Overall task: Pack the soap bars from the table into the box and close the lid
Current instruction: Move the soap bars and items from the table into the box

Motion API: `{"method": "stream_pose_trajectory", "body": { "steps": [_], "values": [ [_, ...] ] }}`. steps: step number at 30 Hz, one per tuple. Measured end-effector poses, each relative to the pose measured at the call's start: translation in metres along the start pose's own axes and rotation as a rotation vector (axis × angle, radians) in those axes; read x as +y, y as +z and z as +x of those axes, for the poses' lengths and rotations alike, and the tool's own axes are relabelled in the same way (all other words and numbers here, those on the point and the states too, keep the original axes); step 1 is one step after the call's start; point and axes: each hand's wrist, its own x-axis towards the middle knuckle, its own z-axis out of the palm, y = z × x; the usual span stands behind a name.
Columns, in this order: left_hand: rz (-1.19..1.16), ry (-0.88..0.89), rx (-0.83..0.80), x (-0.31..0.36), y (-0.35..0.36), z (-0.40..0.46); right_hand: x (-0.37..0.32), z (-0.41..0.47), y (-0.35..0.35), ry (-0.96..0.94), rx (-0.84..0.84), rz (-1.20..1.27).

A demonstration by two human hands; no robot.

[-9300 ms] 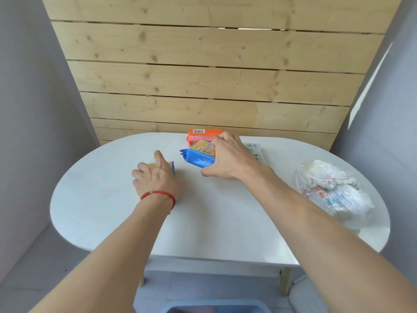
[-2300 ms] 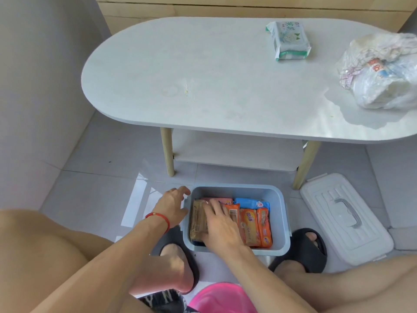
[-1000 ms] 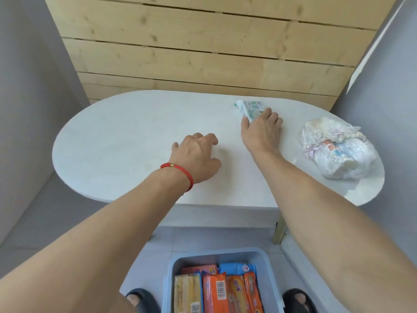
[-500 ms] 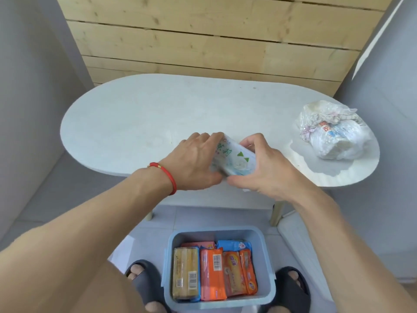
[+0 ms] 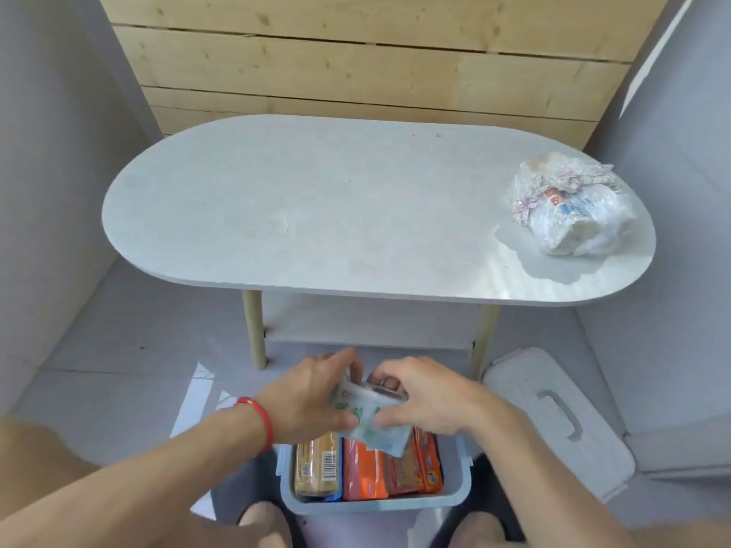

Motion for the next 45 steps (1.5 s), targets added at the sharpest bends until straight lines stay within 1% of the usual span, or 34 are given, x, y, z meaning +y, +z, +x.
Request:
{"method": "stream_pose_trajectory", "body": {
  "steps": [2,4,6,9,11,15,17,19,21,23,25,27,29,32,34,36,38,39,41,43,45],
  "values": [
    [0.089,-0.022,0.049,-0.019,0.032,0.015,0.009,0.023,0.033,0.029,0.110,-0.046],
    [0.166,-0.035,0.145,-0.033,0.058,0.026,0.018,0.043,0.065,0.013,0.286,-0.086],
    [0.250,-0.059,0.228,-0.046,0.082,0.032,0.026,0.054,0.092,0.001,0.398,-0.114],
    [0.276,-0.110,0.271,-0.059,0.111,0.034,0.042,0.063,0.125,-0.038,0.420,-0.179],
    [0.282,-0.090,0.299,-0.064,0.120,0.032,0.049,0.062,0.136,-0.056,0.423,-0.162],
    [0.309,-0.105,0.255,-0.068,0.120,0.028,0.059,0.059,0.145,-0.052,0.490,-0.166],
    [0.273,-0.132,0.256,-0.066,0.119,0.025,0.060,0.056,0.152,-0.048,0.473,-0.155],
    [0.295,-0.162,0.250,-0.064,0.121,0.022,0.059,0.054,0.159,-0.049,0.459,-0.119],
    [0.327,-0.171,0.276,-0.062,0.121,0.017,0.058,0.054,0.163,-0.054,0.448,-0.111],
    [0.417,-0.129,0.269,-0.063,0.121,0.009,0.059,0.055,0.166,-0.087,0.419,-0.132],
    [0.569,-0.083,0.217,-0.067,0.124,0.000,0.055,0.054,0.169,-0.116,0.398,-0.137],
    [0.631,-0.136,0.162,-0.073,0.126,-0.003,0.048,0.057,0.172,-0.140,0.390,-0.179],
    [0.630,-0.200,0.086,-0.076,0.129,-0.001,0.045,0.059,0.177,-0.135,0.402,-0.216],
    [0.638,-0.236,0.053,-0.075,0.126,0.003,0.045,0.063,0.179,-0.105,0.389,-0.173],
    [0.627,-0.247,0.057,-0.071,0.123,0.006,0.046,0.064,0.174,-0.108,0.332,-0.151],
    [0.605,-0.272,0.073,-0.066,0.118,0.011,0.046,0.067,0.162,-0.099,0.296,-0.070],
    [0.555,-0.278,0.130,-0.057,0.113,0.016,0.043,0.064,0.146,-0.082,0.288,0.022],
    [0.526,-0.271,0.173,-0.050,0.108,0.018,0.040,0.062,0.136,-0.083,0.318,0.037],
    [0.447,-0.216,0.279,-0.029,0.095,0.024,0.029,0.054,0.113,-0.082,0.463,0.038],
    [0.408,-0.069,0.372,-0.001,0.074,0.028,0.015,0.039,0.085,-0.061,0.638,0.057],
    [0.405,0.094,0.505,0.031,0.048,0.030,0.004,0.017,0.050,-0.088,0.817,0.073]
  ]
}}
